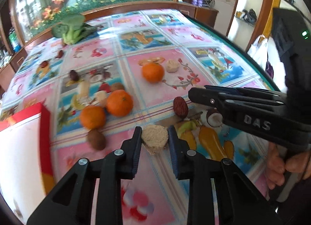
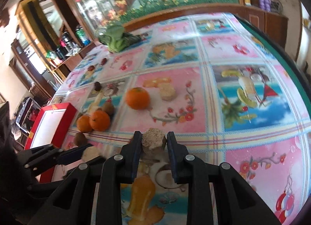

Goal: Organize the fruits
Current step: 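Carry both beige cakes into the tray and open both tools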

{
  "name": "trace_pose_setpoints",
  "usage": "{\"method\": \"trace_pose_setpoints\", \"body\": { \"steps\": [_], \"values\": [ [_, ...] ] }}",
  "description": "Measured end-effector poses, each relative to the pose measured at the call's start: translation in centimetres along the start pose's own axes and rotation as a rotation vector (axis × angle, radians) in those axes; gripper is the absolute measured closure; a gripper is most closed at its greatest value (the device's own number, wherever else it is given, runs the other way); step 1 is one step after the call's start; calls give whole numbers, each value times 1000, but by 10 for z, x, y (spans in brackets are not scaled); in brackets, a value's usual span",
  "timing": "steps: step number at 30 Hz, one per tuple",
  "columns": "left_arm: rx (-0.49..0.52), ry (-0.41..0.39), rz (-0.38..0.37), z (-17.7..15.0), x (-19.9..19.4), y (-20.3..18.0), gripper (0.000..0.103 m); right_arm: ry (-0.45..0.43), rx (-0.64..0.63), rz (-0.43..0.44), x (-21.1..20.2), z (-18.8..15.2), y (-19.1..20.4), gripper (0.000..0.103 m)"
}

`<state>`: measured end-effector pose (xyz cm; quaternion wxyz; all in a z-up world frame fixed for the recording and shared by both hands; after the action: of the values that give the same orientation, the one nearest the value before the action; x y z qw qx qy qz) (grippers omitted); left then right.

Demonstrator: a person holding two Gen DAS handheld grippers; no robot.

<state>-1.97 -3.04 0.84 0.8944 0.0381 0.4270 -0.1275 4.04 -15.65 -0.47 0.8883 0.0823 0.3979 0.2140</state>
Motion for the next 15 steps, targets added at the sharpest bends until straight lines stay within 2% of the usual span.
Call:
{"method": "trace_pose_setpoints", "body": {
  "steps": [5, 8, 10, 15],
  "values": [
    [-65, -78, 37, -16, -50, 24, 74, -40, -13, 52, -5, 0, 13, 77],
    [-111, -110, 90, -27, -74, 48, 74, -50, -37, 84, -6, -4, 30, 77],
    [-141, -128, 141, -36, -90, 69, 74, -53, -40, 137, -8, -9, 46, 77],
    [-222, -150, 253, -61, -119, 122, 74, -55, -109, 295, -6, -22, 116, 78]
  ]
}}
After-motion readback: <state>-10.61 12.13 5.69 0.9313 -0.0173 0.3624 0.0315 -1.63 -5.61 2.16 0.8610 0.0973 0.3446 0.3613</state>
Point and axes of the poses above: each gripper's, at about its wrist camera, not at the fingertips, and x roughly the way its jaws point, y to its left, z to its top, the point moved 2 cm from there along x, roughly the way its jaws point, and after that the axes turned 2 degrees about -y, right-handed, at the moved point
